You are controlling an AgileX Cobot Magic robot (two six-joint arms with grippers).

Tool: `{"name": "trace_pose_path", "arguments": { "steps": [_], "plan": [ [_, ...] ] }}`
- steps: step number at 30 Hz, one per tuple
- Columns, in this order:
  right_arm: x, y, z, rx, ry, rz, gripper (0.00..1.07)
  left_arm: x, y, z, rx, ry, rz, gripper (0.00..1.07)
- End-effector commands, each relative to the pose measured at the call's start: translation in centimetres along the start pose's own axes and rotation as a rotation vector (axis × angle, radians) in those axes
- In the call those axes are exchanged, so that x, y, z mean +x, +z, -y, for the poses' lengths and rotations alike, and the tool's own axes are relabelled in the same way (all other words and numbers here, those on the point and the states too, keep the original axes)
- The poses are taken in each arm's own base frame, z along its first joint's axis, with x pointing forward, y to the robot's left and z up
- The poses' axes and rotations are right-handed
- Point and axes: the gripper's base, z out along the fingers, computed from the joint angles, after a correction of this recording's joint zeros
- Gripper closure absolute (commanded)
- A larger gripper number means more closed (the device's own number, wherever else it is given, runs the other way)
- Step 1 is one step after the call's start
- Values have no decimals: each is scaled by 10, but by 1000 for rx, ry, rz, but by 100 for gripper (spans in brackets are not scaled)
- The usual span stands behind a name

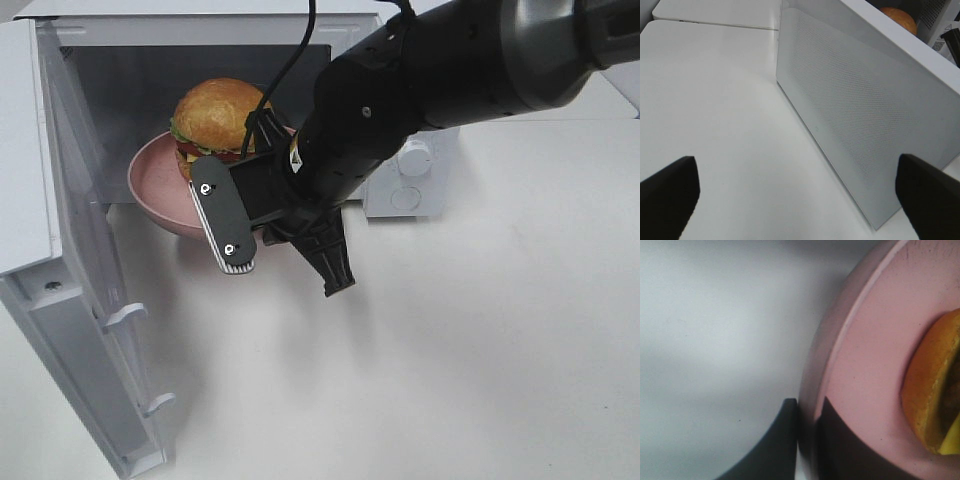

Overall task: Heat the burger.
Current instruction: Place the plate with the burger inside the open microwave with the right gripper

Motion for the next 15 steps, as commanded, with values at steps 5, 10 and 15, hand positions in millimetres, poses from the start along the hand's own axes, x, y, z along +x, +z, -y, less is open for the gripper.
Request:
{"name": "trace_pose_path", "arguments": {
  "steps": [5, 10, 15],
  "plan": [
    [-2, -4, 25, 89, 23, -8, 107, 2, -2, 0, -1, 2, 12, 7],
    [-1, 0, 33, 76, 57, -39, 107, 2, -2, 0, -1, 2, 12, 7],
    [-1, 6, 43, 87, 103, -62, 107, 2, -2, 0, -1, 2, 12, 7]
  ]
}}
